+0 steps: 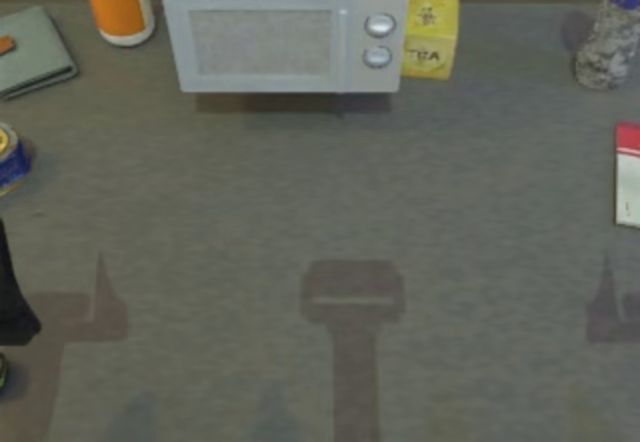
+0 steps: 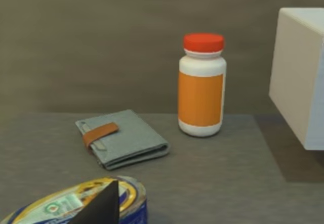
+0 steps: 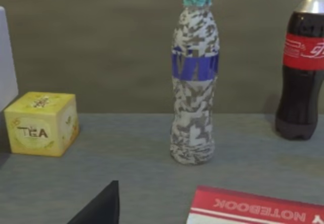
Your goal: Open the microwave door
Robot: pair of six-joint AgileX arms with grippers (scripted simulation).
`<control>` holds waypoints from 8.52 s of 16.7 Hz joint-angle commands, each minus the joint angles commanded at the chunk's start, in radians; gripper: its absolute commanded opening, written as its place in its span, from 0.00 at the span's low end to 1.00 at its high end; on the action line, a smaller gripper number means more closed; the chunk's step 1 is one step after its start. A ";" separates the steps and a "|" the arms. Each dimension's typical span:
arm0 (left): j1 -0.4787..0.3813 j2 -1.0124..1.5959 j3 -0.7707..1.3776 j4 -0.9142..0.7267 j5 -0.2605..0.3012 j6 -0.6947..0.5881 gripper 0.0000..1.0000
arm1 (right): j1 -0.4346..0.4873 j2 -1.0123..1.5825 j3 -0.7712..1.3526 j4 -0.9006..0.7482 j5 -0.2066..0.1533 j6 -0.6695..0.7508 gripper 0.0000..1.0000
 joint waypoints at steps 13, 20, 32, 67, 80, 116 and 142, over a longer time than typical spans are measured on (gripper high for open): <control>-0.286 0.673 0.514 -0.027 -0.257 -0.134 1.00 | 0.000 0.000 0.000 0.000 0.000 0.000 1.00; -0.556 1.410 1.042 -0.009 -0.497 -0.287 1.00 | 0.000 0.000 0.000 0.000 0.000 0.000 1.00; -0.771 1.957 1.419 -0.041 -0.690 -0.389 1.00 | 0.000 0.000 0.000 0.000 0.000 0.000 1.00; -0.665 2.193 1.629 0.028 -0.596 -0.318 0.00 | 0.000 0.000 0.000 0.000 0.000 0.000 1.00; -0.703 2.280 1.896 -0.358 -0.503 -0.405 0.00 | 0.000 0.000 0.000 0.000 0.000 0.000 1.00; -0.627 2.438 2.420 -1.110 -0.300 -0.565 0.00 | 0.000 0.000 0.000 0.000 0.000 0.000 1.00; -0.621 2.293 2.161 -0.971 -0.257 -0.469 0.00 | 0.000 0.000 0.000 0.000 0.000 0.000 1.00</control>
